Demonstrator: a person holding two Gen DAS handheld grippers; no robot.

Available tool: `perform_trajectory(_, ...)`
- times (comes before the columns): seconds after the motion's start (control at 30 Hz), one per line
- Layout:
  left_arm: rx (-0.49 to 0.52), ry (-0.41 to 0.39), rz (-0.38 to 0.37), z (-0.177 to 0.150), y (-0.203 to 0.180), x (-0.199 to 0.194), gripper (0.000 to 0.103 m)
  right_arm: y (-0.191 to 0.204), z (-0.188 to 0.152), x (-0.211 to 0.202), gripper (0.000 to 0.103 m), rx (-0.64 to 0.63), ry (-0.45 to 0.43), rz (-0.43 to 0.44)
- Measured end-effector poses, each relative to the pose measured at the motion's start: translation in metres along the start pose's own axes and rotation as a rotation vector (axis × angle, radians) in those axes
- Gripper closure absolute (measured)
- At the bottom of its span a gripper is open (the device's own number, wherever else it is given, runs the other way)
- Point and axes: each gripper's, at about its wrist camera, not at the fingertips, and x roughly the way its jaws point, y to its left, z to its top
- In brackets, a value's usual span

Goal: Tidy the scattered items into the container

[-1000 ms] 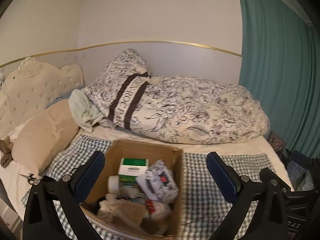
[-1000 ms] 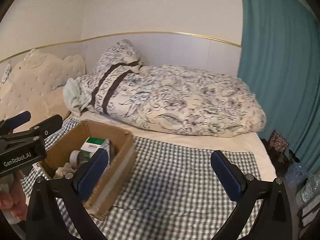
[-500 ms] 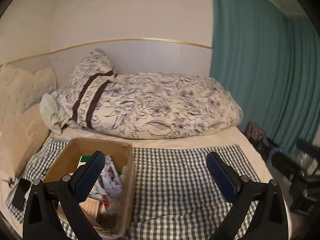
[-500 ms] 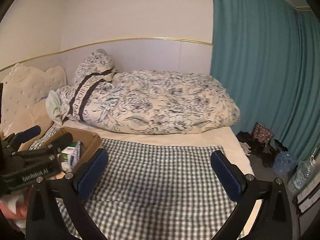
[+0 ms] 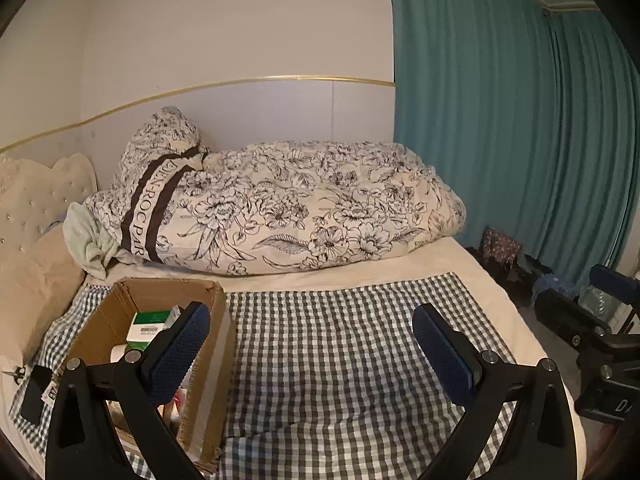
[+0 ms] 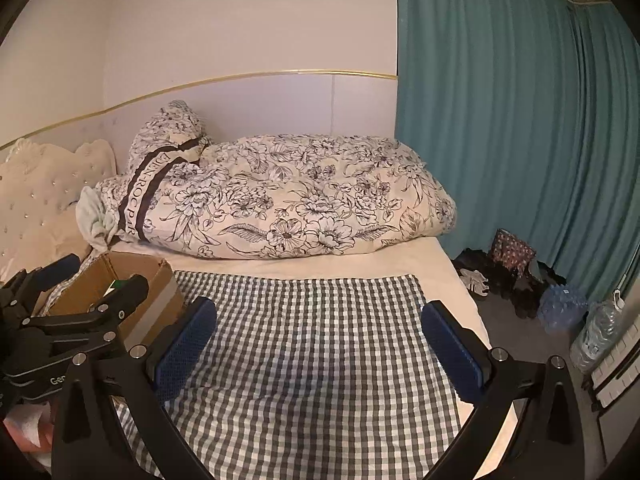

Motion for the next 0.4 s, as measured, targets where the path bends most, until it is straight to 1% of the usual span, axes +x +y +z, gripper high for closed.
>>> perform_trajectory(0.27,-0.012,0.029,0.026,-0.006,0.004,0.012,0.0,-0.003,-0.007,0.007,0.0,0.007,0.011,0.015)
perform_trajectory(0.4,-0.023,0.033,0.021,-0.008,0.006,0.015,0.0,-0.002,-0.011,0.012,0.0,0.004,0.018,0.021)
